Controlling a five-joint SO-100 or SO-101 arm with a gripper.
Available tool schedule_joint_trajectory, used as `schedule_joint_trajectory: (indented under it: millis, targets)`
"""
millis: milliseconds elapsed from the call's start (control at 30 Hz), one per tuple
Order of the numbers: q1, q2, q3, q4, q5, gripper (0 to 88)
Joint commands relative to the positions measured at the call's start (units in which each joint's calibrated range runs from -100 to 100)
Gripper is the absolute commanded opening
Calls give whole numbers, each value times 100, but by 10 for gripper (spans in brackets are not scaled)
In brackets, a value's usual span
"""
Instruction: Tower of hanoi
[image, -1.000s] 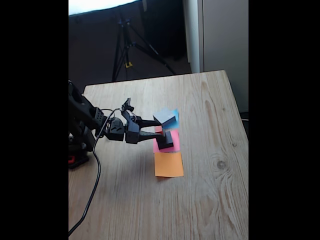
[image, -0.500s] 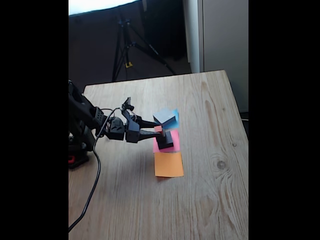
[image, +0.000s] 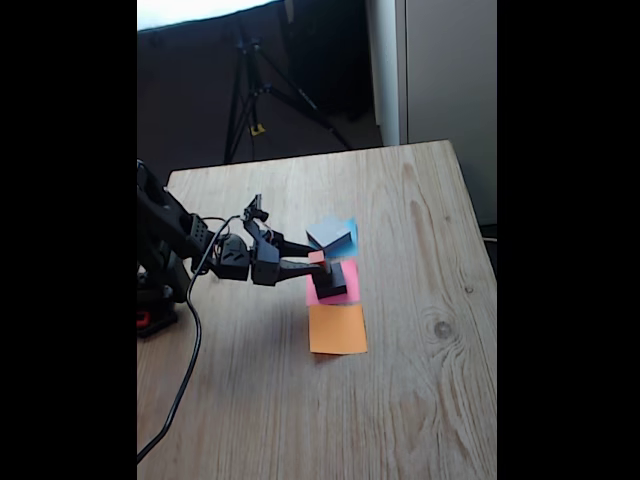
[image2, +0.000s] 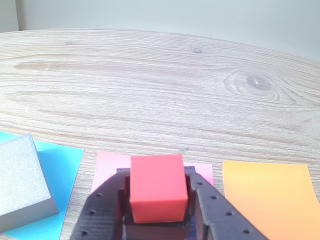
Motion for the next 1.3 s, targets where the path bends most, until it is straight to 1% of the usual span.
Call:
schedule_joint_trajectory:
  millis: [0,100,200,267,400,467,667,933,1100,1267]
  targets:
    - [-93,-81,-274,-14,52,47]
    - [-135,-202,-474,229,52,47]
    - [-177,-445,-783,755,52,48]
    - [-202,-687,-1074,1338,52,48]
    - [-285,-1330,-2065,3272,52,49]
    - [-319,-1656,-2692,4584,52,49]
    - [-494,-2398,-3992,7344,52,48]
    - [-887,-2761,-6119,10363,52,46]
    - [-1171,-2776,-7374,11650,52,45]
    - [-1413,-2920,-7883,12208,52,44]
